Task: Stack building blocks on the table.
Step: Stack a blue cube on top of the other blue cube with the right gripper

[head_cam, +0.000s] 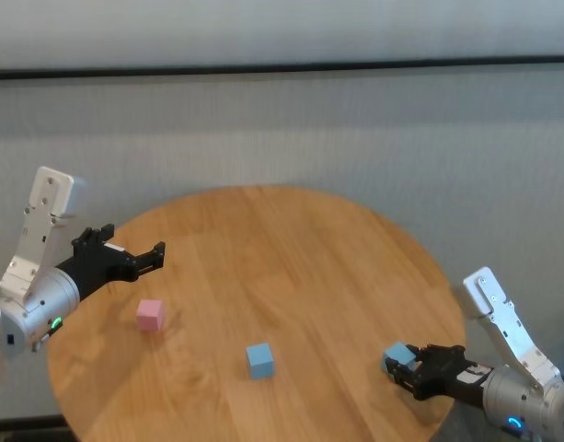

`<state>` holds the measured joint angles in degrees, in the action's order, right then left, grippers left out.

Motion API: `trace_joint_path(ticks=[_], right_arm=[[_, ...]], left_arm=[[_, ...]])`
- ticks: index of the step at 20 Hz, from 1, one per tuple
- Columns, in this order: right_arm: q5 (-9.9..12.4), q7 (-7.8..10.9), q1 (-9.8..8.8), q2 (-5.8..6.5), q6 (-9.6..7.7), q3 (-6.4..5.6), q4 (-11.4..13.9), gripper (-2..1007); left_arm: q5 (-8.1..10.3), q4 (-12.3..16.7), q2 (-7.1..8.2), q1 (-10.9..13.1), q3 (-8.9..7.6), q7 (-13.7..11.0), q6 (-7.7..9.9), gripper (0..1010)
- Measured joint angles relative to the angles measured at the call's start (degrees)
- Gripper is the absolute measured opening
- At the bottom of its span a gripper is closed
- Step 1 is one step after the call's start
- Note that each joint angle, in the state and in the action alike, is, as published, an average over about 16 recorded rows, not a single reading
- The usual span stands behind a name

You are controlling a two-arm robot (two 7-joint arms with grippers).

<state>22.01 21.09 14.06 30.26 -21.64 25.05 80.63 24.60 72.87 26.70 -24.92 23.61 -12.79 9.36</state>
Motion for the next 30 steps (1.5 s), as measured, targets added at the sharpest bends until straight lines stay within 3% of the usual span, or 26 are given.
trace_joint_path(ticks=[8,17,24,30], right_arm=[[-1.9,0.73,0.82,-1.45,0.85,0.70,2.0,369],[-5.4,1.89,3.12,-5.31,1.49,3.83,3.4,369],[-7.4,2.64,4.69,-8.39,0.22,6.04,3.1,369],[-8.3,3.20,5.63,-10.07,-1.89,7.13,2.8,369]], left_arm=[[0.00,0.0,0.00,0.0,0.00,0.0,0.00,1003],[0.00,0.0,0.00,0.0,0.00,0.0,0.00,1003],[0.00,0.0,0.00,0.0,0.00,0.0,0.00,1003],[0.00,0.0,0.00,0.0,0.00,0.0,0.00,1003]])
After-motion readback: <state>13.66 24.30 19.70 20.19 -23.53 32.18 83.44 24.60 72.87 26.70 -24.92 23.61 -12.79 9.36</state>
